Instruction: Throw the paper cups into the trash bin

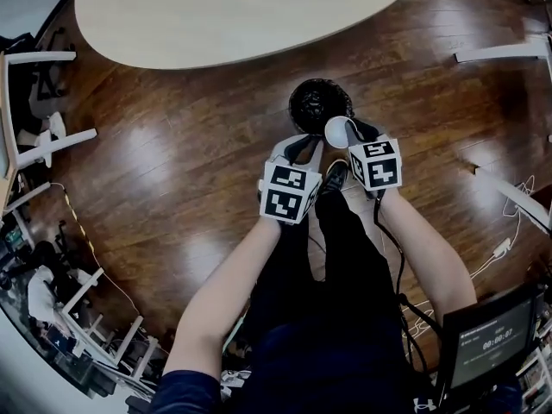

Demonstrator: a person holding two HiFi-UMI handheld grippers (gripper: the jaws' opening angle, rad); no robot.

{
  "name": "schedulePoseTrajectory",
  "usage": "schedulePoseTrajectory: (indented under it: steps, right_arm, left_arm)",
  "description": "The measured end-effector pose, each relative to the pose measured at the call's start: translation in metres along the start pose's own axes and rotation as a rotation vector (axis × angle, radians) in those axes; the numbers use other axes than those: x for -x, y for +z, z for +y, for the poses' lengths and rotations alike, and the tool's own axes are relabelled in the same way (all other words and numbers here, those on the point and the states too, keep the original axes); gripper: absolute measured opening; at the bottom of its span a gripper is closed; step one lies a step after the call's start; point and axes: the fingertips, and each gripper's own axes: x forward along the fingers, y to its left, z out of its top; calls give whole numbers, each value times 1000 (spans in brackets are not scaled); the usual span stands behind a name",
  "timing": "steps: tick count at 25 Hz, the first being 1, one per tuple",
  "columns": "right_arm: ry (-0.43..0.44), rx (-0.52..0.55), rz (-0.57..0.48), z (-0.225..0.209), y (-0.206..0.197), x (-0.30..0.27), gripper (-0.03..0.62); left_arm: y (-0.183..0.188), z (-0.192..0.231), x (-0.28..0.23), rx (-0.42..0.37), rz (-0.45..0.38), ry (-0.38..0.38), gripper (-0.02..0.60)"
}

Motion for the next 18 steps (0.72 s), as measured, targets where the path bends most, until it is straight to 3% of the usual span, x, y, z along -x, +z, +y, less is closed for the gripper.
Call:
schedulePoseTrajectory:
  steps: [5, 11, 18]
  right_arm:
    - [-3, 0, 12, -18, -5, -28, 38]
    - [40, 62, 50, -35, -42, -125, 38]
    - [130, 131, 132, -40, -82, -244, 38]
  left_arm:
    - [-13, 18, -39, -41, 25, 21, 66]
    - [-56, 51, -84, -76, 37, 6, 66]
    - [-107, 110, -151, -116, 118, -34, 66]
